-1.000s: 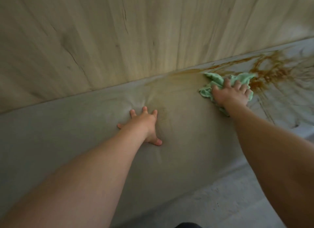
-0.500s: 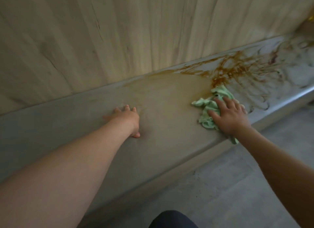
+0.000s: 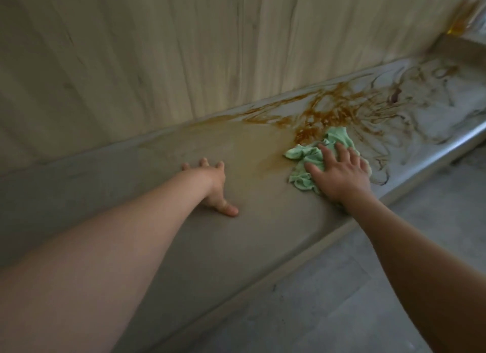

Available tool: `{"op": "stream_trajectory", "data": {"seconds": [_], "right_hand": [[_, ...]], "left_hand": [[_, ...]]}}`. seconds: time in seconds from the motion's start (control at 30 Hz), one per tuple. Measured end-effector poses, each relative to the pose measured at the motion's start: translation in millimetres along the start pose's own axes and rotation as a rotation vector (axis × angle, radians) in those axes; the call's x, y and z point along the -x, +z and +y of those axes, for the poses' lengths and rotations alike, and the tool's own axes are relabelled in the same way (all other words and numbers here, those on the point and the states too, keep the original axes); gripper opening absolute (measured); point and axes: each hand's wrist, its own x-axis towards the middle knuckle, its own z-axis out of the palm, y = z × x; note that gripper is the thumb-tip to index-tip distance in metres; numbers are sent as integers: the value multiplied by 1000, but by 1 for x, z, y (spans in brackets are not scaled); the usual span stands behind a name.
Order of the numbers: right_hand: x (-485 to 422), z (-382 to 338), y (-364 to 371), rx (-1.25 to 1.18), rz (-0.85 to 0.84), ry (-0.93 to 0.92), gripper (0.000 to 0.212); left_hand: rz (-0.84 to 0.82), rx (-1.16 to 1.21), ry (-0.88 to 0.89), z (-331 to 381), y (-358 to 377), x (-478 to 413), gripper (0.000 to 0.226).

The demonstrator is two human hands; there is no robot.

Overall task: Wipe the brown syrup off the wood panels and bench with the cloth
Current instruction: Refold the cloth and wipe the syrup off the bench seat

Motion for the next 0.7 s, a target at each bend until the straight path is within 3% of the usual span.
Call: {"op": "stream_trajectory", "data": {"seconds": [0.2, 0.27, 0.37, 0.43, 0.57, 0.7], "right_hand": [[-50, -69, 4, -40, -58, 169, 94], [-51, -102, 10, -3, -37, -25, 94], [-51, -118, 16, 17, -54, -511, 84], [-73, -102, 10, 31, -73, -600, 80], [-133, -93, 1, 21, -10, -218, 79], [-150, -156, 6, -75, -27, 94, 93]], "left_hand": [[-16, 22, 26, 9, -3, -4, 147], [-41, 28, 16, 9, -3, -7, 150], [-78, 50, 11, 10, -3, -10, 152], [-98, 93, 4, 9, -1, -14, 154], [-134, 195, -17, 5, 4, -21, 157], [-156, 207, -12, 7, 6, -23, 157]]}}
